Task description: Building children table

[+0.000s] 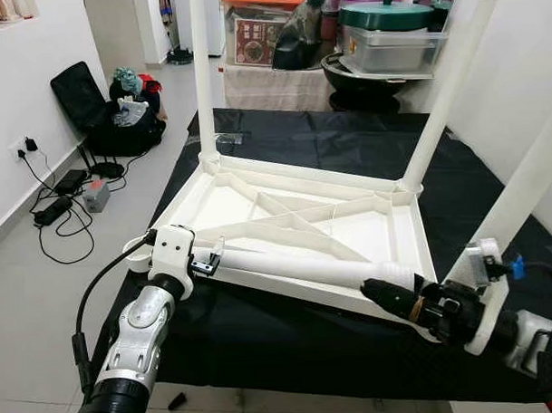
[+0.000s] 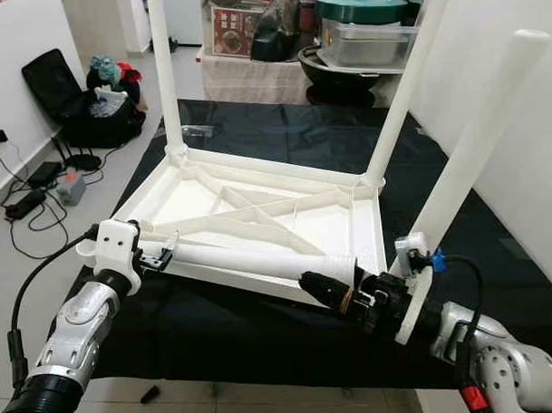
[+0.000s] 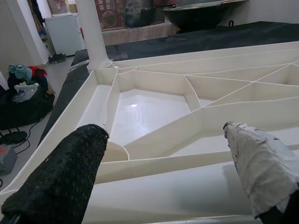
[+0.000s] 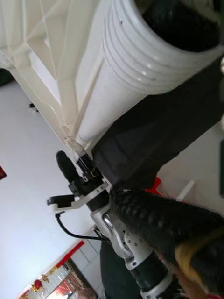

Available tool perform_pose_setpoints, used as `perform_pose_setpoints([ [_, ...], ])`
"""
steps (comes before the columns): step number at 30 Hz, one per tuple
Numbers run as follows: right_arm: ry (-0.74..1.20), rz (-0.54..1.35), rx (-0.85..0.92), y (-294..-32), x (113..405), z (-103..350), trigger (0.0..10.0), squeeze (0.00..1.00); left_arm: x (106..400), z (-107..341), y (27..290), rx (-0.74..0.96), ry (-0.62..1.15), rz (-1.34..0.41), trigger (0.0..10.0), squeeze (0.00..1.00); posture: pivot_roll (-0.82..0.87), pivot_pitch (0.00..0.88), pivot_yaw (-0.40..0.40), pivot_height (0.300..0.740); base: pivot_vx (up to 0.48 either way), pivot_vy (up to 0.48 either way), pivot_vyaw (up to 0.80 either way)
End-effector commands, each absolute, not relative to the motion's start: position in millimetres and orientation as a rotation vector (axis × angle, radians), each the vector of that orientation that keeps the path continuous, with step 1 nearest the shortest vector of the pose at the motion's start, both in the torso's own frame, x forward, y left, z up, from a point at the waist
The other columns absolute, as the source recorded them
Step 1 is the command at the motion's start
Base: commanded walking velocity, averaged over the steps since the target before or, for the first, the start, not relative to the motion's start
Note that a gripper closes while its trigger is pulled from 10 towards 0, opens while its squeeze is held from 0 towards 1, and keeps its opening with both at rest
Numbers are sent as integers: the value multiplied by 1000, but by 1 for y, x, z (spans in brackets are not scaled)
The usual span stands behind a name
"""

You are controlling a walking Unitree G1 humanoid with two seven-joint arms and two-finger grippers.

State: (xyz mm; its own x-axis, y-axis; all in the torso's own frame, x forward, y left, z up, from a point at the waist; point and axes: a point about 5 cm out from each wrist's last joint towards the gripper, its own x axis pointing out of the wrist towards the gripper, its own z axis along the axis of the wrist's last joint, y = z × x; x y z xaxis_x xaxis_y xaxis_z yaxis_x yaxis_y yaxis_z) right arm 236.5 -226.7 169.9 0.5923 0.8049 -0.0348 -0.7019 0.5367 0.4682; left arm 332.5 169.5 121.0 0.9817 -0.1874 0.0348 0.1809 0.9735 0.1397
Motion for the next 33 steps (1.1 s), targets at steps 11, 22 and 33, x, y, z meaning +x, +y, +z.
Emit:
perform_pose_setpoints([
  [11, 200, 928, 513, -220, 243, 178, 0, 0, 333, 117, 167, 138, -35, -190, 10000, 0, 0, 0, -81, 740, 0, 0, 0],
  [22, 66, 851, 510, -252, 246, 198, 0, 0, 333, 117, 168, 138, -33, -187, 10000, 0, -5, 0, -71, 740, 0, 0, 0],
  [33, -149, 584, 565, -297, 269, 219, 0, 0, 337, 124, 163, 133, -58, -214, 10000, 0, 14, 0, -67, 740, 0, 0, 0],
])
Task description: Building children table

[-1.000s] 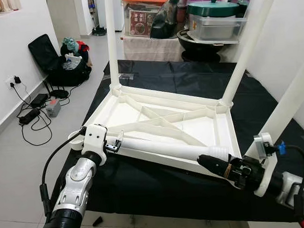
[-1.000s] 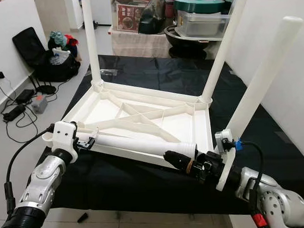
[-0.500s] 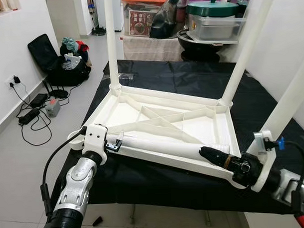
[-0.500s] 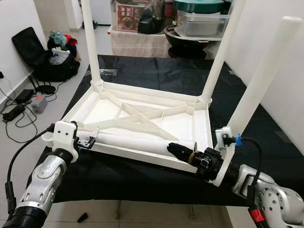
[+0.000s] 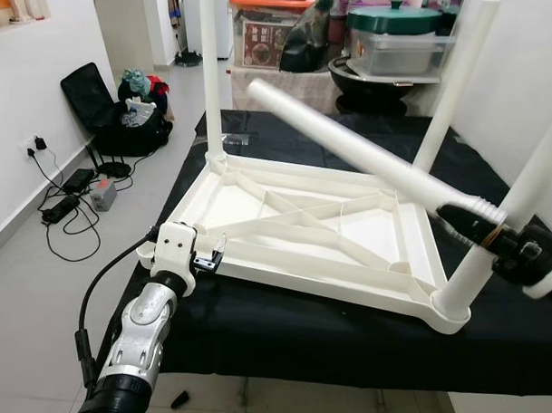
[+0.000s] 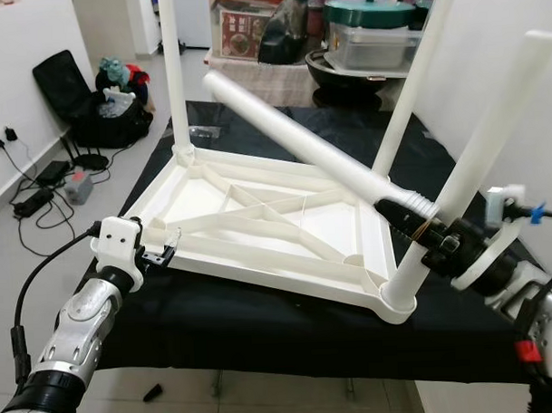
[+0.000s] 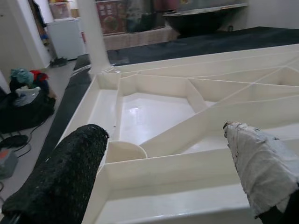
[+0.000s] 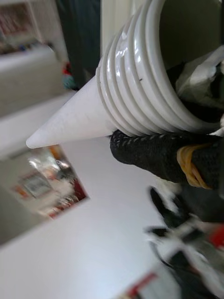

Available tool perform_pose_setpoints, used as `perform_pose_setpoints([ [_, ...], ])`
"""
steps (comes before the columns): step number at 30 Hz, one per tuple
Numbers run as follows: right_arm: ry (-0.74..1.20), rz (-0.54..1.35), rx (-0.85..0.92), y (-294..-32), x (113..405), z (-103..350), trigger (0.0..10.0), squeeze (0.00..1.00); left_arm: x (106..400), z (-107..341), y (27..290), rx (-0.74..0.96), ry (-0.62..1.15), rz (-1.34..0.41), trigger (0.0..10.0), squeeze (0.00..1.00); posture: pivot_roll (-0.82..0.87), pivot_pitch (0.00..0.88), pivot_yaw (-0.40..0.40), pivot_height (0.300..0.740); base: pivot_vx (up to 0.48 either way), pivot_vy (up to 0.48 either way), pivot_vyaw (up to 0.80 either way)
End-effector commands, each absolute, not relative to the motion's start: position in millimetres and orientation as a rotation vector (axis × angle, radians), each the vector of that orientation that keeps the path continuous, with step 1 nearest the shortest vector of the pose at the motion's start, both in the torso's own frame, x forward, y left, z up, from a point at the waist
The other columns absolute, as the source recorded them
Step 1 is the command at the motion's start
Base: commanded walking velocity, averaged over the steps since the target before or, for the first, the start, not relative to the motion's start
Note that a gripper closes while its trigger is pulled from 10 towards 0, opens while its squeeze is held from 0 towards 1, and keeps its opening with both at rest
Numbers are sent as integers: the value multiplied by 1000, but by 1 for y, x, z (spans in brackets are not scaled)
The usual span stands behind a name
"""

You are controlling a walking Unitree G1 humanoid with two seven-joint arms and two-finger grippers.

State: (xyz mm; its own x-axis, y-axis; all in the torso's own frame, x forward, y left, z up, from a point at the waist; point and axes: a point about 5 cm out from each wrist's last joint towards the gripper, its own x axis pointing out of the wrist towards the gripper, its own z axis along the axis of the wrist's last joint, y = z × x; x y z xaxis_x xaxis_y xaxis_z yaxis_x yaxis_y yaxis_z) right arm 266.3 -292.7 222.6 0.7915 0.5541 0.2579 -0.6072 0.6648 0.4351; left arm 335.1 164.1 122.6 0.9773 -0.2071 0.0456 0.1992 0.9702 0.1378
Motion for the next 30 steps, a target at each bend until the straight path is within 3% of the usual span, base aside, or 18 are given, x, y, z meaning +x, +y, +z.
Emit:
perform_pose_setpoints([
  [1, -156, 571, 593, -291, 273, 214, 0, 0, 337, 125, 164, 132, -61, -215, 10000, 0, 14, 0, -67, 740, 0, 0, 0],
  [3, -156, 571, 593, -291, 273, 214, 0, 0, 337, 125, 164, 132, -61, -215, 10000, 0, 14, 0, -67, 740, 0, 0, 0],
  [5, -165, 598, 688, -267, 276, 200, 0, 0, 337, 131, 163, 56, -75, -236, 10000, 0, 25, 0, -64, 740, 0, 0, 0],
  [7, -165, 598, 688, -267, 276, 200, 0, 0, 337, 131, 163, 56, -75, -236, 10000, 0, 25, 0, -64, 740, 0, 0, 0],
  [8, -172, 611, 750, -252, 277, 191, 0, 0, 336, 139, 161, -58, -94, -269, 10000, 0, 28, 0, -65, 740, 0, 0, 0],
  [9, -172, 611, 750, -252, 277, 191, 0, 0, 336, 139, 161, -58, -94, -269, 10000, 0, 28, 0, -65, 740, 0, 0, 0],
  [11, -178, 643, 877, -221, 280, 178, 0, 0, 334, 164, 150, -331, -161, -394, 10000, 0, 33, 0, -63, 740, 0, 0, 0],
  [12, -178, 643, 877, -221, 280, 178, 0, 0, 334, 164, 150, -331, -161, -394, 10000, 0, 33, 0, -63, 740, 0, 0, 0],
  [15, -165, 744, 950, -192, 279, 176, 0, 0, 332, 192, 140, -597, -227, -549, 10000, 0, 29, 0, -65, 740, 0, 0, 0],
  [18, -165, 744, 950, -192, 279, 176, 0, 0, 332, 192, 140, -597, -227, -549, 10000, 0, 29, 0, -65, 740, 0, 0, 0],
  [22, -112, 865, 944, -173, 267, 173, 0, 0, 337, 206, 137, -805, -246, -614, 10000, 0, 15, 0, -61, 740, 0, 0, 0],
  [30, -85, 906, 942, -167, 259, 170, 0, 0, 334, 210, 138, -956, -228, -670, 10000, 0, 13, 0, -60, 740, 0, 0, 0],
])
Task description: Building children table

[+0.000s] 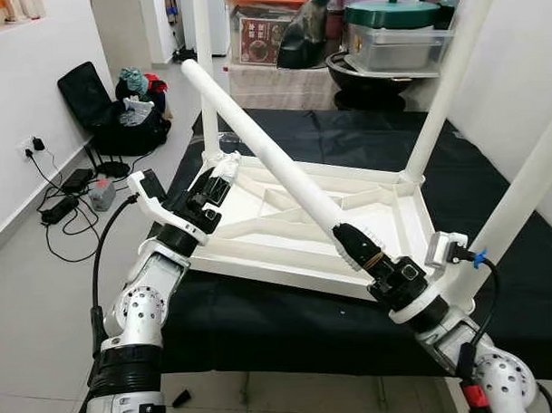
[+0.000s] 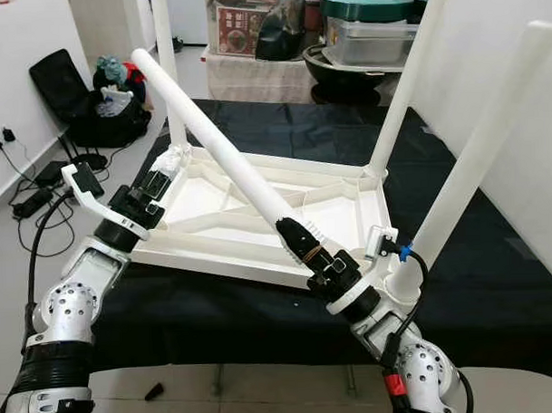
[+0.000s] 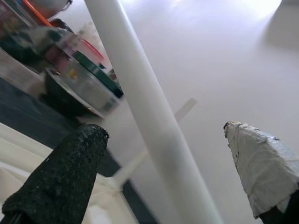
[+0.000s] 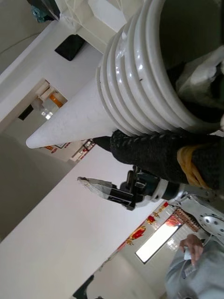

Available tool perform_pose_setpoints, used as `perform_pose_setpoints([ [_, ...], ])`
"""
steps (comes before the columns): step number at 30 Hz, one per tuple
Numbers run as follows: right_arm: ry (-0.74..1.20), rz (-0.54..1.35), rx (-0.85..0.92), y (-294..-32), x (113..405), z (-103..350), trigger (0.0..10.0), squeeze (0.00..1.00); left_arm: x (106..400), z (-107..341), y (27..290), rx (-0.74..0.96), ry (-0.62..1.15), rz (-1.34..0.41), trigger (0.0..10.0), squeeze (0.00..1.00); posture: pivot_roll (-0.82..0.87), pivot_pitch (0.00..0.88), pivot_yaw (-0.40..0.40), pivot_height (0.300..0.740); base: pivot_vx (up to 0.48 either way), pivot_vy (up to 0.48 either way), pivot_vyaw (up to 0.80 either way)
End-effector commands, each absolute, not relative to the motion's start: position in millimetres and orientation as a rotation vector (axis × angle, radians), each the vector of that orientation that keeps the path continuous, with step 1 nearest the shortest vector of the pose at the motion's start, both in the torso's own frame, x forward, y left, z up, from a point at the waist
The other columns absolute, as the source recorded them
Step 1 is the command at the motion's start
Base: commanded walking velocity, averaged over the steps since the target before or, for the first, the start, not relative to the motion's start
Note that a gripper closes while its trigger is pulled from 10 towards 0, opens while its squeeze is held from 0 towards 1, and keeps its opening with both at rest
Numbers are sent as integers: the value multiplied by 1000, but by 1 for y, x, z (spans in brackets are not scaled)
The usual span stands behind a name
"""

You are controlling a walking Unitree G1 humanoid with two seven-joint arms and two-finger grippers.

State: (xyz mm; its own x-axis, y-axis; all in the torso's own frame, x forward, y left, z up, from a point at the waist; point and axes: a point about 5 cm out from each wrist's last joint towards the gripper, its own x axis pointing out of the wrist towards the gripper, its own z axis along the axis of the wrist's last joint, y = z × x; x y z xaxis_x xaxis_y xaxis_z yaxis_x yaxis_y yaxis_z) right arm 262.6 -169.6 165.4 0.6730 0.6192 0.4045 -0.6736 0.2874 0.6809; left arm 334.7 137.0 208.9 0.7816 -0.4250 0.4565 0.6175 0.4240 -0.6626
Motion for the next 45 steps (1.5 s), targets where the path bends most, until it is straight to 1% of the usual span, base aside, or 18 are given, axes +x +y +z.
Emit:
perform_pose_setpoints([
  [1, -85, 906, 942, -167, 259, 170, 0, 0, 334, 210, 138, -956, -228, -670, 10000, 0, 13, 0, -60, 740, 0, 0, 0],
  [3, -35, 952, 923, -157, 252, 163, 0, 0, 329, 212, 138, -1045, -193, -750, 10000, 0, 16, 0, -62, 740, 0, 0, 0],
  [4, -35, 952, 923, -157, 252, 163, 0, 0, 329, 212, 138, -1045, -193, -750, 10000, 0, 16, 0, -62, 740, 0, 0, 0],
  [6, -23, 986, 924, -153, 249, 163, 0, 0, 324, 212, 136, -1080, -161, -809, 10000, 0, 16, 0, -63, 740, 0, 0, 0],
  [14, 31, 1045, 905, -146, 239, 159, 0, 0, 323, 213, 138, -1120, -138, -831, 10000, 0, 13, 0, -61, 740, 0, 0, 0],
  [23, 64, 1069, 873, -147, 235, 158, 0, 0, 323, 213, 139, -1120, -120, -832, 10000, 0, 12, 0, -62, 740, 0, 0, 0],
  [24, 67, 1055, 871, -149, 236, 157, 0, 0, 321, 214, 138, -1120, -122, -846, 0, 0, 13, 0, -63, 740, 0, 0, 0],
  [30, 46, 1006, 876, -154, 244, 157, 0, 0, 318, 215, 139, -1120, -135, -858, 0, 0, 15, 0, -64, 740, 0, 0, 0],
  [36, 26, 963, 844, -165, 252, 162, 0, 0, 310, 220, 143, -1164, -169, -907, 0, 0, 14, 0, -68, 740, 0, 0, 0],
  [42, 40, 956, 822, -165, 253, 162, 0, 0, 308, 221, 142, -1163, -169, -913, 0, 0, 14, 0, -70, 740, 0, 0, 0],
  [43, 63, 956, 797, -163, 253, 160, 10000, 0, 309, 221, 142, -1162, -164, -904, 0, 0, 14, 0, -70, 740, 0, 0, 0],
  [45, 81, 962, 774, -161, 252, 159, 10000, 0, 310, 220, 142, -1159, -152, -887, 0, 0, 14, 0, -71, 740, 0, 0, 0],
])
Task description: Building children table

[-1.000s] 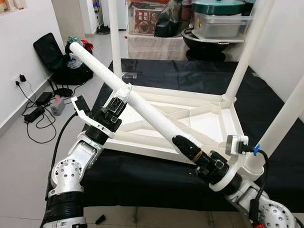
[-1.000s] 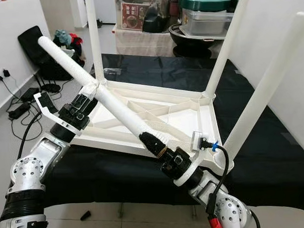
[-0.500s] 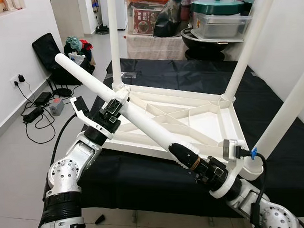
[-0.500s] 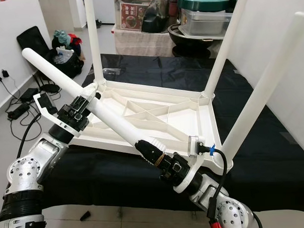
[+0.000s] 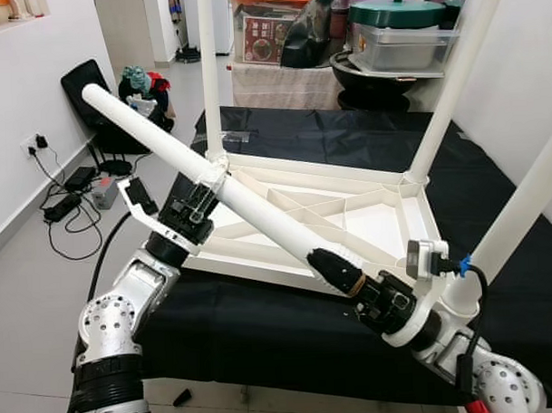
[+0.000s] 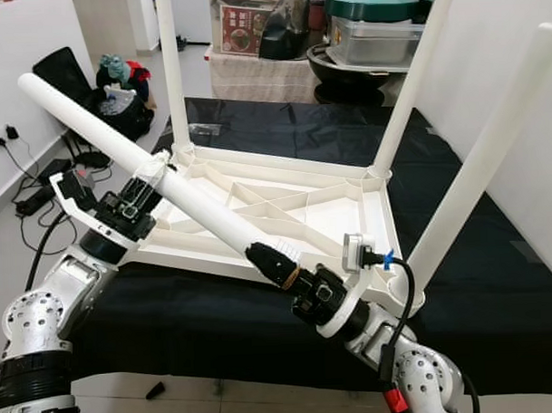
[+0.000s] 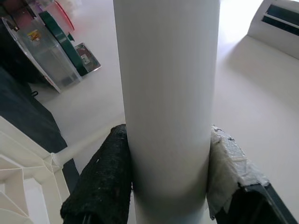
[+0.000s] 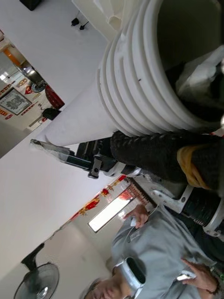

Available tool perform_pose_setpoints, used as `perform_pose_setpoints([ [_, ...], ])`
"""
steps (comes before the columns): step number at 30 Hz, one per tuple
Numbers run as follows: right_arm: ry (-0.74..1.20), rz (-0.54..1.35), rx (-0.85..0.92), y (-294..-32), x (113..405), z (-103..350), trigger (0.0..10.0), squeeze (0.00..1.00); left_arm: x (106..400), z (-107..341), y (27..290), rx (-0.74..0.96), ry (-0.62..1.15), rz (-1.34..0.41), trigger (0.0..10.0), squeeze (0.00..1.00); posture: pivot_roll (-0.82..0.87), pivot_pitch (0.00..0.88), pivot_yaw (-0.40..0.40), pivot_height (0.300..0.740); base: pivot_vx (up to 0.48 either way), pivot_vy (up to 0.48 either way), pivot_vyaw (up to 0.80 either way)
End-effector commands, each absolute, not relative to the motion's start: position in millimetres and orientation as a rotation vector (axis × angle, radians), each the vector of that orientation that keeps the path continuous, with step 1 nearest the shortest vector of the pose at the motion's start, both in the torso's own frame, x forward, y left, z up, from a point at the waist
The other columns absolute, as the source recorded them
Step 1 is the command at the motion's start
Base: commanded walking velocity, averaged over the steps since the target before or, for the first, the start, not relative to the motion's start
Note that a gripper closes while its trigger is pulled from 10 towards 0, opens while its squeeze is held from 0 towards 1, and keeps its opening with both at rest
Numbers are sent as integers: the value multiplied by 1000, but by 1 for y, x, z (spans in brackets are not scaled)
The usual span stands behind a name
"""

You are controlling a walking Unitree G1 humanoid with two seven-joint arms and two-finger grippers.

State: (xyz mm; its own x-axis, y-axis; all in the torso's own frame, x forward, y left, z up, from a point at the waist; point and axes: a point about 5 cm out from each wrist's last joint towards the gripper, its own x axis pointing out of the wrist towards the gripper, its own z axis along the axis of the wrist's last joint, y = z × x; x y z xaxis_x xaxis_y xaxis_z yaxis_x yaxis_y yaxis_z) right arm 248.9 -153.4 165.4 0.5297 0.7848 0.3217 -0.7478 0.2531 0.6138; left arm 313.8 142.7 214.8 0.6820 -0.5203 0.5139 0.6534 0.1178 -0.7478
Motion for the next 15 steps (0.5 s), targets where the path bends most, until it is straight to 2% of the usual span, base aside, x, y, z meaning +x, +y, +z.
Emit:
perform_pose_setpoints([
  [1, 97, 971, 746, -160, 250, 158, 10000, 1000, 311, 220, 142, -1158, -147, -876, 3137, 0, 14, 0, -71, 740, 0, 0, 0],
  [4, 105, 977, 729, -159, 249, 157, 10000, 1000, 312, 219, 142, -1158, -144, -870, 3137, 0, 14, 0, -71, 740, 0, 0, 0],
  [5, 105, 983, 723, -159, 249, 157, 10000, 1000, 313, 219, 143, -1158, -143, -863, 10000, 0, 14, 0, -72, 740, 0, 0, 0],
  [15, 108, 978, 730, -169, 243, 156, 10000, 1000, 317, 218, 150, -1190, -163, -795, 10000, 0, 13, 0, -77, 740, 0, 0, 0],
])
